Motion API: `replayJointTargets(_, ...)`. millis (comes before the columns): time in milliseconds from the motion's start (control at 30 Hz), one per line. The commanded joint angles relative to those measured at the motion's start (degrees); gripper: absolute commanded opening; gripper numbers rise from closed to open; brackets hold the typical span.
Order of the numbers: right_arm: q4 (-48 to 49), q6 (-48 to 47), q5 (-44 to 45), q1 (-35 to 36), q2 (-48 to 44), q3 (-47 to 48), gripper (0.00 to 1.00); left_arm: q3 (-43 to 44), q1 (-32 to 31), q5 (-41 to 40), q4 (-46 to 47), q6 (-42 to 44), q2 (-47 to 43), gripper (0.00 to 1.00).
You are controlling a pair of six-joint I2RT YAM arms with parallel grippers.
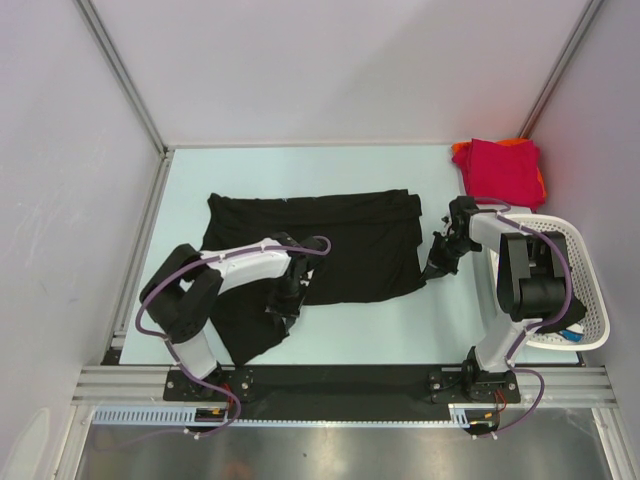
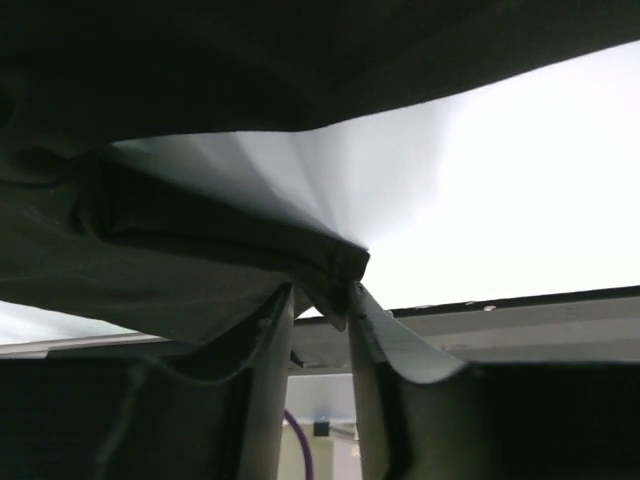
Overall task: Fold and stack the t-shirts
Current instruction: Grap the side of the flattened tshirt closest away from the robot with both arms, then fold the other side of the tshirt into a rectangle
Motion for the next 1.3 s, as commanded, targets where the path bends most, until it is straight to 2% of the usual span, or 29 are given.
replayJointTargets(0, 0.7, -1.0, -1.0, -0.8, 0.8, 2.2, 0.00, 0.0, -0.2, -1.0, -2.5, 0.0, 1.0, 0.33)
replayJointTargets(100, 0.6, -1.1, -1.3, -0.9, 1.1, 2.4, 0.00, -0.7, -0.2, -1.8, -3.0, -0.3, -0.5, 0.20)
replayJointTargets(133, 0.7, -1.1, -1.3, -0.9, 1.0, 2.3, 0.00, -1.0, -0.2, -1.8, -3.0, -0.6, -0.9, 0.12)
replayJointTargets(167, 0.7, -1.1, -1.4, -0.9, 1.1, 2.3, 0.00, -1.2, -0.2, -2.3, -3.1, -0.9, -1.4, 0.00)
replayJointTargets(367, 0.5, -1.2, -1.4, -0.9, 0.6, 2.6, 0.00, -3.3, -0.2, -3.2, -4.9, -2.5, -5.2, 0.00)
replayJointTargets(567, 0.2, -1.2, -1.7, -0.9, -0.1, 3.3, 0.00, -3.5, 0.6, -9.6, -10.1, -4.5, -8.1, 0.00)
replayJointTargets(833, -0.9, -2.3, -0.5, -0.9, -4.9, 6.7, 0.00, 0.3, 9.3, -16.5, -15.1, -3.1, -11.2, 0.00)
replayJointTargets(1033, 0.3, -1.6, -0.1, -0.5, -8.1, 6.5, 0.00, 7.1, 14.7, -22.8, -17.0, 0.0, -8.2, 0.00)
replayJointTargets(1267, 0.5, -1.2, -1.0, -0.7, -9.9, 6.6, 0.00, 22.4, 16.7, -28.4, -18.3, 1.4, -1.0, 0.00)
